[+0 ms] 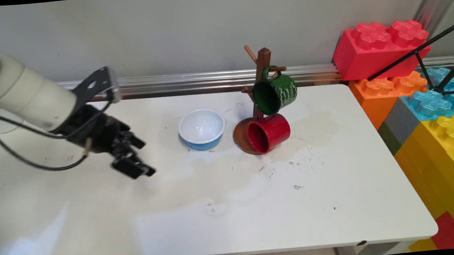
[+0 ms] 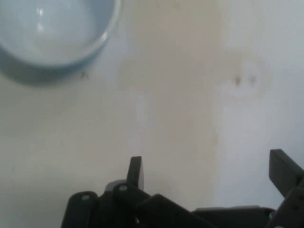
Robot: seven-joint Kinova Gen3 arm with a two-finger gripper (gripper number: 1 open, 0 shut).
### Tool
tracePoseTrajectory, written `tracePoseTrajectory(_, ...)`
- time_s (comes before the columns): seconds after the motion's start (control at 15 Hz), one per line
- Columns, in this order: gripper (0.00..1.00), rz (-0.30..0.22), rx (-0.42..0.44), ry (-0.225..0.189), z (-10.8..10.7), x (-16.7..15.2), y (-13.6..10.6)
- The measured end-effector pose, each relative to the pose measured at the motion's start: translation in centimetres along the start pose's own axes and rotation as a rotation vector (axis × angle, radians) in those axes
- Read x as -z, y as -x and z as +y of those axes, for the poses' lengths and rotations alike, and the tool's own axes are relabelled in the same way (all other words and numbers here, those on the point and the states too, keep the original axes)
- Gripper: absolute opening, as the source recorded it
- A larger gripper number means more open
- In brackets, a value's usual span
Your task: Pick up the green mug from the rack
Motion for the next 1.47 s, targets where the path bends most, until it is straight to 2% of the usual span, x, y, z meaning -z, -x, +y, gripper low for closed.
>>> tracePoseTrajectory(0.27,1.00,0.029,0.050,-0.058,3.7,-1.0,-5.2)
tracePoseTrajectory(0.73,1.00,0.087,0.104,-0.118,11.2,-2.7,-14.1)
tracePoseTrajectory(1.13,1.00,0.134,0.153,-0.155,13.3,-4.1,-18.2)
tracePoseTrajectory(1.47,1.00,0.168,0.173,-0.183,13.8,-5.1,-20.5)
